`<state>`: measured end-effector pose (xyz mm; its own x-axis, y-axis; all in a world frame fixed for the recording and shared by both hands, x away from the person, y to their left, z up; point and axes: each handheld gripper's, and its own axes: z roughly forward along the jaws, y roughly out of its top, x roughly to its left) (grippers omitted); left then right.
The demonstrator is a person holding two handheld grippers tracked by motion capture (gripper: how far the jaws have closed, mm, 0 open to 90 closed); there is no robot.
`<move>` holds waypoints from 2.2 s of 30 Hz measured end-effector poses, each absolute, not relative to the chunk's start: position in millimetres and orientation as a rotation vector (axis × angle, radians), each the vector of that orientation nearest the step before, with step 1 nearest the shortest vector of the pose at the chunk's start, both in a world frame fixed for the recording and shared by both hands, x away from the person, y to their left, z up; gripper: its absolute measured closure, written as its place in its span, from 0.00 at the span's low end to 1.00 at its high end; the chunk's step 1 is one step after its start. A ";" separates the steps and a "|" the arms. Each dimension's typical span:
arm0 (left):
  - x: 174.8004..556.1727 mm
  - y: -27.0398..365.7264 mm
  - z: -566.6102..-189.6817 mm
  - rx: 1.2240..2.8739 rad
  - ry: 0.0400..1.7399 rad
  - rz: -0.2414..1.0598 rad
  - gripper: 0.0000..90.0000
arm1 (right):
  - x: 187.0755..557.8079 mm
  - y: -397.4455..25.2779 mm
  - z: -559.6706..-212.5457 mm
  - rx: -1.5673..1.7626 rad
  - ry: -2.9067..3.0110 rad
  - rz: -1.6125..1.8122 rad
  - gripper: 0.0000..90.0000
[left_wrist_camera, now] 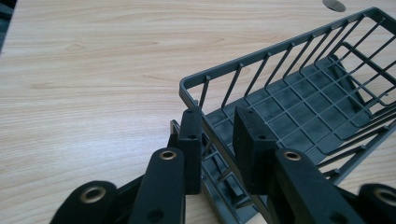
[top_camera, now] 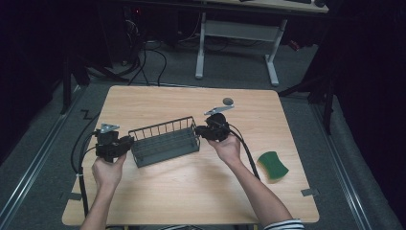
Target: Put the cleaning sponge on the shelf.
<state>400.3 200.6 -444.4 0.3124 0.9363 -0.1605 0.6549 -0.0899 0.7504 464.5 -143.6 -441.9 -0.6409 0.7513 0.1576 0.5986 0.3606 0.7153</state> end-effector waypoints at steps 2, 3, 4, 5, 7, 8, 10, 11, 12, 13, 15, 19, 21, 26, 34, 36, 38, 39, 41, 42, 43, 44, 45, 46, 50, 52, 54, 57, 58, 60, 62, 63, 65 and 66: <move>398.4 196.9 -444.1 1.836 1.411 0.471 0.81 | 461.5 -145.8 -441.0 1.212 2.424 1.129 0.87; 397.8 195.7 -444.0 1.839 1.407 0.468 0.81 | 460.0 -147.4 -440.3 1.212 2.427 1.121 0.87; 396.8 194.1 -443.9 1.842 1.403 0.467 0.81 | 459.2 -149.0 -440.2 1.206 2.427 1.117 0.87; 395.8 192.1 -443.9 1.847 1.396 0.463 0.80 | 457.7 -151.2 -440.4 1.208 2.425 1.120 0.87; 394.9 188.7 -443.6 1.855 1.388 0.461 0.80 | 453.6 -156.8 -441.6 1.219 2.415 1.141 0.87; 394.3 186.6 -443.5 1.860 1.383 0.459 0.80 | 451.7 -159.8 -442.1 1.226 2.412 1.151 0.87; 392.6 182.2 -443.5 1.865 1.372 0.455 0.80 | 448.0 -164.7 -442.2 1.240 2.404 1.154 0.87; 391.2 180.0 -443.8 1.864 1.368 0.452 0.80 | 445.9 -167.2 -442.3 1.241 2.401 1.152 0.87; 390.1 178.1 -444.0 1.865 1.360 0.447 0.80 | 444.2 -170.1 -442.4 1.236 2.398 1.155 0.87; 389.1 176.0 -444.0 1.867 1.354 0.443 0.80 | 442.3 -172.9 -442.2 1.241 2.399 1.153 0.87; 387.7 171.0 -443.9 1.874 1.343 0.437 0.80 | 438.4 -178.3 -441.6 1.247 2.398 1.146 0.87; 384.5 161.5 -443.9 1.888 1.317 0.431 0.80 | 428.9 -190.3 -441.8 1.245 2.384 1.146 0.87; 382.8 157.4 -444.0 1.892 1.305 0.423 0.80 | 424.9 -195.0 -441.3 1.250 2.385 1.139 0.86; 378.5 150.5 -445.5 1.879 1.287 0.399 0.80 | 415.6 -203.7 -438.7 1.238 2.389 1.099 0.86; 367.4 142.5 -445.9 1.883 1.261 0.368 0.80 | 399.6 -216.8 -438.3 1.248 2.387 1.098 0.86; 365.5 141.2 -445.8 1.886 1.255 0.358 0.79 | 396.0 -218.7 -438.3 1.245 2.382 1.096 0.86; 364.5 140.1 -445.8 1.890 1.249 0.357 0.79 | 392.2 -222.0 -440.1 1.261 2.372 1.127 0.85; 364.3 139.6 -445.9 1.889 1.247 0.355 0.79 | 390.9 -224.2 -440.6 1.262 2.372 1.136 0.85; 364.3 138.2 -447.2 1.893 1.245 0.356 0.77 | 389.3 -225.4 -440.6 1.257 2.374 1.133 0.84; 364.8 137.9 -448.8 1.898 1.242 0.349 0.74 | 388.4 -225.1 -440.3 1.255 2.375 1.126 0.81; 364.8 137.9 -450.8 1.892 1.235 0.338 0.70 | 387.6 -224.7 -440.2 1.244 2.373 1.117 0.78; 364.7 138.2 -452.6 1.890 1.233 0.332 0.67 | 386.6 -224.3 -439.9 1.242 2.366 1.120 0.74; 364.6 138.7 -454.2 1.885 1.236 0.328 0.63 | 385.2 -224.7 -439.3 1.245 2.359 1.133 0.72; 364.3 139.9 -454.6 1.879 1.234 0.327 0.59 | 383.4 -226.0 -438.8 1.247 2.344 1.163 0.68; 363.8 146.4 -452.9 1.843 1.231 0.339 0.48 | 379.8 -230.7 -437.1 1.240 2.299 1.184 0.58; 363.6 149.6 -451.8 1.827 1.231 0.339 0.43 | 378.0 -237.1 -436.5 1.250 2.264 1.207 0.56; 363.0 152.2 -451.5 1.823 1.226 0.354 0.40 | 375.8 -242.3 -435.6 1.265 2.241 1.216 0.53; 361.5 157.8 -453.0 1.815 1.220 0.381 0.37 | 370.7 -252.8 -434.3 1.266 2.187 1.226 0.52; 360.7 160.3 -453.8 1.808 1.222 0.385 0.36 | 369.4 -255.7 -434.6 1.272 2.173 1.237 0.51; 358.7 166.4 -455.4 1.786 1.217 0.386 0.35 | 366.2 -263.5 -436.7 1.278 2.152 1.234 0.51; 356.8 172.7 -456.8 1.772 1.223 0.403 0.35 | 363.8 -270.9 -438.7 1.295 2.142 1.198 0.50; 355.6 177.3 -457.2 1.756 1.222 0.406 0.35 | 362.9 -275.4 -439.9 1.294 2.126 1.200 0.49; 354.2 183.5 -457.4 1.738 1.222 0.415 0.35 | 360.1 -285.2 -442.0 1.308 2.089 1.201 0.47; 353.9 186.9 -457.8 1.733 1.225 0.419 0.35 | 358.8 -290.5 -443.3 1.323 2.079 1.195 0.46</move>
